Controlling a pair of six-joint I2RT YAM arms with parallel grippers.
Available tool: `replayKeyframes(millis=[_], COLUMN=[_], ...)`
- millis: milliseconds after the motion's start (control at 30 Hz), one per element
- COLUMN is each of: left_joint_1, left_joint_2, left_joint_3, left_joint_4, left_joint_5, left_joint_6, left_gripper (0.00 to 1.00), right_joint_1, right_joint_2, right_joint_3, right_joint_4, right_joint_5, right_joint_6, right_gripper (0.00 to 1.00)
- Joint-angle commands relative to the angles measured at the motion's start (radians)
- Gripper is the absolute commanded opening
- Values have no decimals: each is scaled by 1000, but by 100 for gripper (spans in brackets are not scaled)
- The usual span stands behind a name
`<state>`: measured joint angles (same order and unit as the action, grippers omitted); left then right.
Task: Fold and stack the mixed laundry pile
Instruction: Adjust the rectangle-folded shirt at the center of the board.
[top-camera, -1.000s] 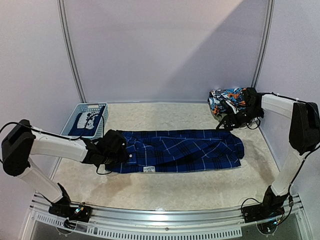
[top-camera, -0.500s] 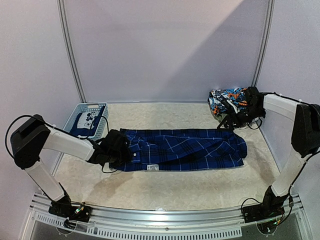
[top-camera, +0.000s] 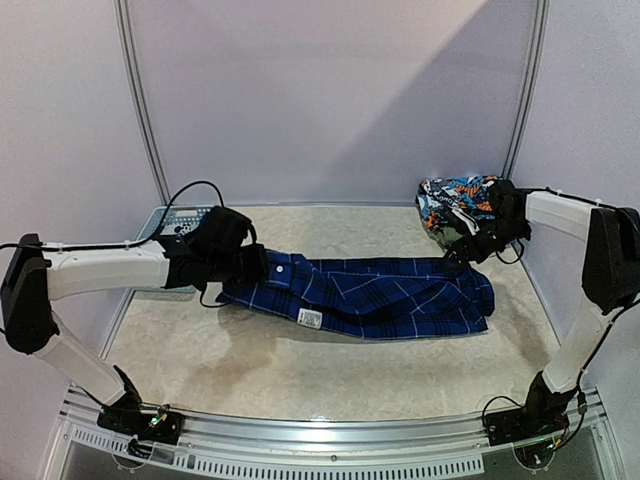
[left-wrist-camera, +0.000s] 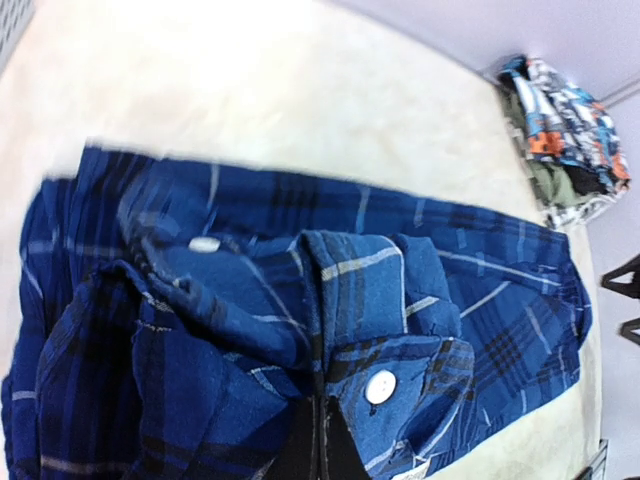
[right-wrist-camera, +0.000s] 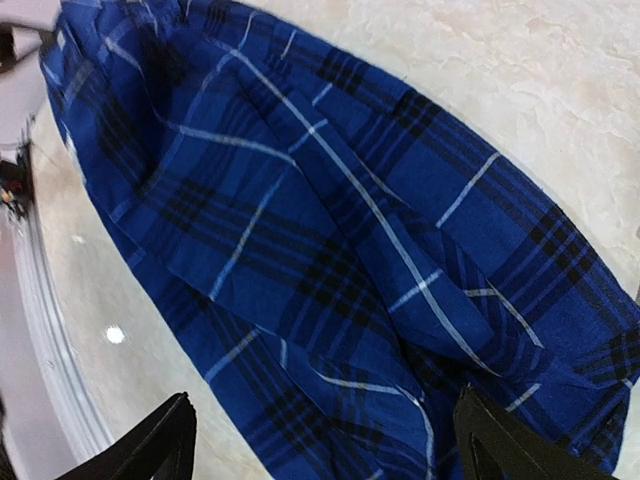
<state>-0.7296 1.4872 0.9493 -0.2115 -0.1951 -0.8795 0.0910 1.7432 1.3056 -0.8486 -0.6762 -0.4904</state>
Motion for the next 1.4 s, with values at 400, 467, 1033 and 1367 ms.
replayKeyframes(millis=[400, 467, 1033, 1367], left_joint_1=[55, 55, 59, 64], left_joint_2=[-11, -2, -114, -52], left_joint_3=[114, 67, 18, -147], left_joint_4=[-189, -170, -350, -106], left_joint_5=[85, 112, -59, 120], left_joint_6=[133, 97, 112, 41], left_gripper=[0, 0, 36, 32], right_joint_1=[3, 5, 10, 10], right_joint_2=[25, 27, 47, 1], right_joint_3=[-86, -87, -127, -139], right_joint_4=[60, 64, 67, 37], right_joint_5=[135, 124, 241, 217], right_joint_6=[-463, -454, -422, -403], right_gripper=[85, 84, 84, 84])
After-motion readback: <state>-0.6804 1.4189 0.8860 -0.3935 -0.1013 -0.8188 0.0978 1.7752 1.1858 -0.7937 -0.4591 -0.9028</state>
